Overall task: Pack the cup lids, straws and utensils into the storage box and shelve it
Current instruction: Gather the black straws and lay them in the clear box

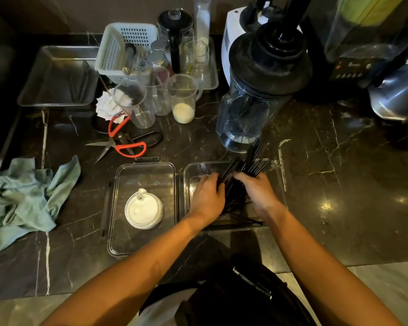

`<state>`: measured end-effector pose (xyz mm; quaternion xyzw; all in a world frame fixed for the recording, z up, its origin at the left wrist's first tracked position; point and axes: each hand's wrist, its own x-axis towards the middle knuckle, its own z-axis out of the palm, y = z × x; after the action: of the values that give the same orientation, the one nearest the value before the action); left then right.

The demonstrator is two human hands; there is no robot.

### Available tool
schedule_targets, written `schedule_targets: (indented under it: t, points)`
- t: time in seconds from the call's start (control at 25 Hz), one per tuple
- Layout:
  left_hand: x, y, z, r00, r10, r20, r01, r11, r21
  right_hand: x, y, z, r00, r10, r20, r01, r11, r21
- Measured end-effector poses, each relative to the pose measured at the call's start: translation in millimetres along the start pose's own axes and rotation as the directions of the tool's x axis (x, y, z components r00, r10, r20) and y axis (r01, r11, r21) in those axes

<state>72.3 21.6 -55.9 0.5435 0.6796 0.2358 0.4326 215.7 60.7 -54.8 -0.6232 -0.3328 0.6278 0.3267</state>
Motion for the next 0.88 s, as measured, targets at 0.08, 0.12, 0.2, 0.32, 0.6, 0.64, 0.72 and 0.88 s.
schedule_targets:
  t: [0.08,0.12,0.2,0.32,0.6,0.64,0.72,0.88]
  points:
    - [0,-1,-4,0.999,-0.047,0.026,0.049,0.996,-0.075,-2,-2,-2,1.000,-0.003,-0.024,0.003,1.000,-0.009]
    - [0,-2,-7,0.997,-0.074,0.035,0.078,0.990,-0.115,-3,-4,-3,0.999,-0.006,-0.040,0.006,1.000,-0.009]
    - [0,-3,-11,0.995,-0.098,0.036,0.103,0.981,-0.167,-3,-4,-6,0.998,-0.026,-0.066,0.024,1.000,-0.018]
    - [1,-4,-15,0.998,-0.065,-0.017,0.060,0.979,-0.194,-2,-2,-12,0.994,-0.066,-0.087,0.062,0.997,-0.040]
    - [-3,7,-28,0.990,0.074,-0.117,-0.096,0.977,-0.191,-3,-5,-24,0.978,-0.145,-0.151,0.149,0.989,0.012]
    - [-3,9,-30,0.989,0.083,-0.119,-0.107,0.972,-0.209,-4,-6,-24,0.976,-0.152,-0.154,0.160,0.986,0.038]
    - [-1,11,-32,0.993,0.067,-0.093,-0.091,0.956,-0.279,-5,-8,-23,0.975,-0.163,-0.153,0.178,0.980,0.091]
    - [4,7,-26,0.993,0.063,0.096,-0.029,0.947,-0.320,-4,-15,-14,0.977,-0.177,-0.117,0.192,0.972,0.138]
